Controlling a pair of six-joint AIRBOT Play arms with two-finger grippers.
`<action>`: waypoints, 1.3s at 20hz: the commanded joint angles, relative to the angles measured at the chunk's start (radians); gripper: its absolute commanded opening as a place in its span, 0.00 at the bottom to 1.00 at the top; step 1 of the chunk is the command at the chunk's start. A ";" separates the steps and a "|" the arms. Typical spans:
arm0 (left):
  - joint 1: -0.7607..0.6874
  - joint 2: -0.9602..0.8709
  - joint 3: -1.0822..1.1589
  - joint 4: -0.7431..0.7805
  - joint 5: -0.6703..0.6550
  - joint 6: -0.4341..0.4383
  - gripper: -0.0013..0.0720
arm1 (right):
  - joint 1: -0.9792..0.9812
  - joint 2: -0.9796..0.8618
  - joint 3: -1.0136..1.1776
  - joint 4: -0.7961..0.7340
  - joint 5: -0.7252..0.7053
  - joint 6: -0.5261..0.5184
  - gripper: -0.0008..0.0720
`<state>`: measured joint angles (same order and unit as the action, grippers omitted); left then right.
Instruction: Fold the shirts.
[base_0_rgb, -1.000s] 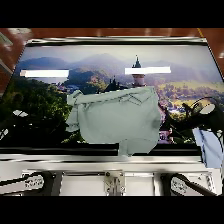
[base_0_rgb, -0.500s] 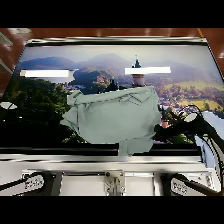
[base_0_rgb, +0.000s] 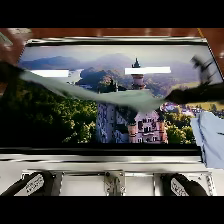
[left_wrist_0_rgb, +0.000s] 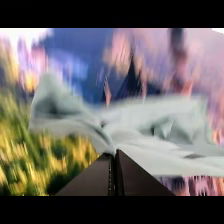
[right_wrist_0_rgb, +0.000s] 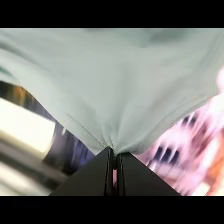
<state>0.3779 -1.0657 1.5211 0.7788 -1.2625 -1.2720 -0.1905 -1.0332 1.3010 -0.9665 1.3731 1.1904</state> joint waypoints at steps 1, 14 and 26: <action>0.041 0.117 0.418 0.012 0.079 -0.015 0.06 | 0.000 0.213 0.442 -0.149 -0.156 0.016 0.09; 0.071 0.454 0.494 0.433 -0.221 -0.170 0.06 | 0.000 0.449 0.662 -0.436 0.039 0.213 0.09; 0.022 0.266 -0.307 0.437 -0.191 -0.124 0.06 | 0.001 -0.178 0.337 -0.271 0.166 0.235 0.09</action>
<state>0.4187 -0.7059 1.3945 1.2091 -1.5211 -1.4036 -0.1894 -1.0496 1.7470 -1.3014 1.6436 1.4284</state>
